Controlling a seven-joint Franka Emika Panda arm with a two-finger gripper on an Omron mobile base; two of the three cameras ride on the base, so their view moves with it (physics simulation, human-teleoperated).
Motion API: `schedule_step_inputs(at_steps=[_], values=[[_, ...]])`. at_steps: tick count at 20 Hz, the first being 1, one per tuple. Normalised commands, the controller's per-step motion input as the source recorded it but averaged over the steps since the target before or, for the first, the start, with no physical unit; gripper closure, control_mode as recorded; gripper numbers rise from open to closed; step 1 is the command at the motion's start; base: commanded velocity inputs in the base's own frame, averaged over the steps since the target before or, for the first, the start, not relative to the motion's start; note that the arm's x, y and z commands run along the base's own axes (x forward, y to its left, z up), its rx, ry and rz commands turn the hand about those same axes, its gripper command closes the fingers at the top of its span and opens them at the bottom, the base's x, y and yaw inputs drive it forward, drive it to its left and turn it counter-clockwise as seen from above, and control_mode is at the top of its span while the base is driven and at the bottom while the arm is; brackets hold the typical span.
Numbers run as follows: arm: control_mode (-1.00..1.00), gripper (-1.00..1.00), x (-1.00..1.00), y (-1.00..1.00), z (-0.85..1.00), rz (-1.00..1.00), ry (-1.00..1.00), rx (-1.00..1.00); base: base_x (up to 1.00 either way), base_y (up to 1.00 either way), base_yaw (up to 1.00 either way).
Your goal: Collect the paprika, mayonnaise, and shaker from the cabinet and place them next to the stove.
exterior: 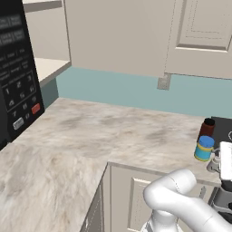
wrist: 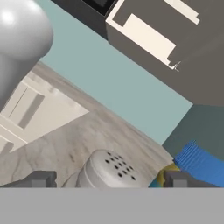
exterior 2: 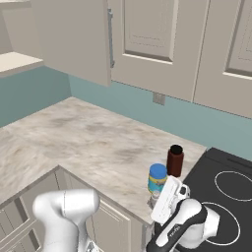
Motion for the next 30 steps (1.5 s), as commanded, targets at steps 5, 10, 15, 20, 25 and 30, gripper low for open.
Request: schedule_step_inputs(at_steps=[5,10,15,20,25,30], values=[[-1.0,-1.0,-0.07,0.0,0.1,0.0,-0.01,0.0,0.0,0.0,0.0],[-1.0,-1.0,-0.18,0.0,0.35,0.0,0.0,-0.04,0.0,0.0,0.0],[-1.0,-1.0,-0.32,0.0,0.5,0.0,0.0,-0.05,0.0,0.0,0.0],[-1.0,-1.0,-0.48,0.01,0.61,0.0,0.0,-0.05,0.0,0.0,0.0],[-1.0,-1.0,-0.65,0.29,0.63,-0.01,-0.02,-0.06,0.0,0.0,0.0],[-1.0,-1.0,-0.69,0.6,0.68,-0.03,-0.02,-0.08,0.0,0.0,0.0]])
